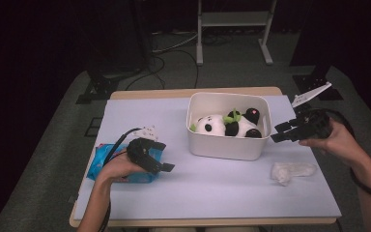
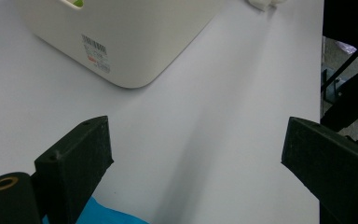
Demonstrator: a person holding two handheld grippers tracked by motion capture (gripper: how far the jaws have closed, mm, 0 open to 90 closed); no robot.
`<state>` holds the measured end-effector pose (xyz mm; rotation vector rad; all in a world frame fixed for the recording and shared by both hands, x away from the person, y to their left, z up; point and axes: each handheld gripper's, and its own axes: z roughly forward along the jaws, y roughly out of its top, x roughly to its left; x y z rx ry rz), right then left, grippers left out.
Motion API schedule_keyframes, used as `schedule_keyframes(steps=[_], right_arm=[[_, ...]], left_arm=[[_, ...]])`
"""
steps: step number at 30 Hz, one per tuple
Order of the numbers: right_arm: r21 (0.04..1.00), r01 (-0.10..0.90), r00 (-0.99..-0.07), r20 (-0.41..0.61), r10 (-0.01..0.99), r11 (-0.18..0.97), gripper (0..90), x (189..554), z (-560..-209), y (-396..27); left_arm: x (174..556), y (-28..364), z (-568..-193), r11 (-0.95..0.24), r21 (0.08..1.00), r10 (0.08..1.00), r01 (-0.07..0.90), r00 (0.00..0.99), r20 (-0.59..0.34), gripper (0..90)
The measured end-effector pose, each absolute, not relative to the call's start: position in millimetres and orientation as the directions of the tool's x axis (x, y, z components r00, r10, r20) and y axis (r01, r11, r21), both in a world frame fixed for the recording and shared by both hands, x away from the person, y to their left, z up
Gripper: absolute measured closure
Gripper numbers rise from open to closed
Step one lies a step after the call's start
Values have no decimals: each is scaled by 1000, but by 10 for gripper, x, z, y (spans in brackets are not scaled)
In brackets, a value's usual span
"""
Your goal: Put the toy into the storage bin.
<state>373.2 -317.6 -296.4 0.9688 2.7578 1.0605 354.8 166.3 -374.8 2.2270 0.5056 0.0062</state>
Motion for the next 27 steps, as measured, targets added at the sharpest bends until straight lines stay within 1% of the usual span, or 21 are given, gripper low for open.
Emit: schedule_keyframes(steps=[18,27], right_arm=[[585,589,-782,240,575,557,466,3579,-3317,-3275],[589,602,-775,266,574,540,463,3503,-3489,-3294]], left_arm=[[3532,1670,-3734,-569,742,360,354,919,-162,75],[3540,1675,-3726,-569,739,372,360,915,-160,75]])
